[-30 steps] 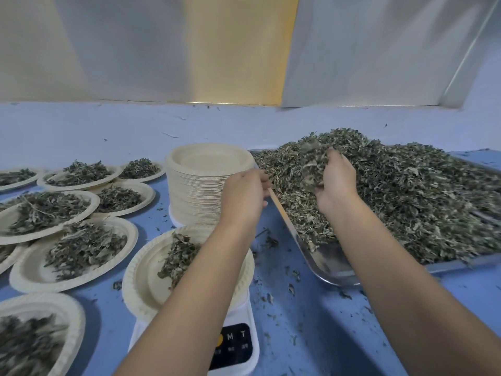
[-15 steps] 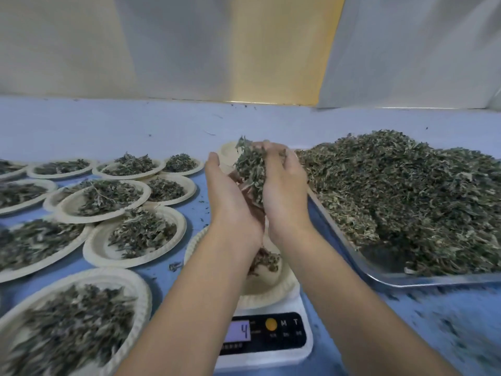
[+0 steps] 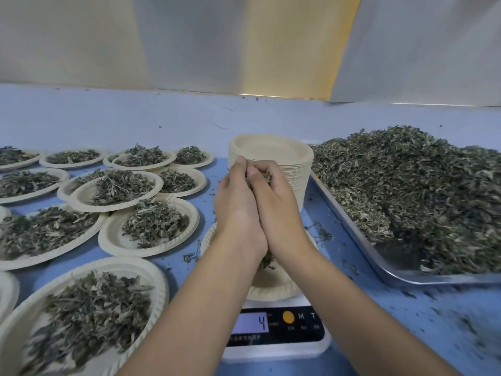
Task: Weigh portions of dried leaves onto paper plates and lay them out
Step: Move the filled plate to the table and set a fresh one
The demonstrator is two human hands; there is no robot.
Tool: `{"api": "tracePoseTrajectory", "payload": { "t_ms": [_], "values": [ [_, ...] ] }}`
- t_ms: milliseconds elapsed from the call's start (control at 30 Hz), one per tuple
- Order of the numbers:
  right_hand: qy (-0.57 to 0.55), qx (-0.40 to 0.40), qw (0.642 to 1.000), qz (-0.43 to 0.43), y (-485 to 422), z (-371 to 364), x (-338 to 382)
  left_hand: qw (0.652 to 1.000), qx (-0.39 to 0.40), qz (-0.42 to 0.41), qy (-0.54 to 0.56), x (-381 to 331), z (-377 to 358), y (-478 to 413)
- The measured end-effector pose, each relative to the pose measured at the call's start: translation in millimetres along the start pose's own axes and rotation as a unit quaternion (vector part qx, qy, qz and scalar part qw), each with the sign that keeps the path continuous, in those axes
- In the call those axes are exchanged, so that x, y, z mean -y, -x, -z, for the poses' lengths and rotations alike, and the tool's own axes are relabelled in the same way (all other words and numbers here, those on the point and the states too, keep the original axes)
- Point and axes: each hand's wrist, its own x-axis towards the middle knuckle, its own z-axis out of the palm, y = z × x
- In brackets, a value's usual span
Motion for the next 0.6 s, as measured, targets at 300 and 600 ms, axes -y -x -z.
{"api": "tracePoseTrajectory", "payload": {
  "t_ms": [300, 600],
  "values": [
    [-0.047, -0.020, 0.998, -0.045, 0, -5, -5, 0.995, 0.048, 0.069, 0.045, 1, 3, -6],
    [-0.098, -0.066, 0.992, -0.048, 5, -1, 3, 0.988, -0.009, 0.149, 0.050, -7, 4, -3]
  ]
}}
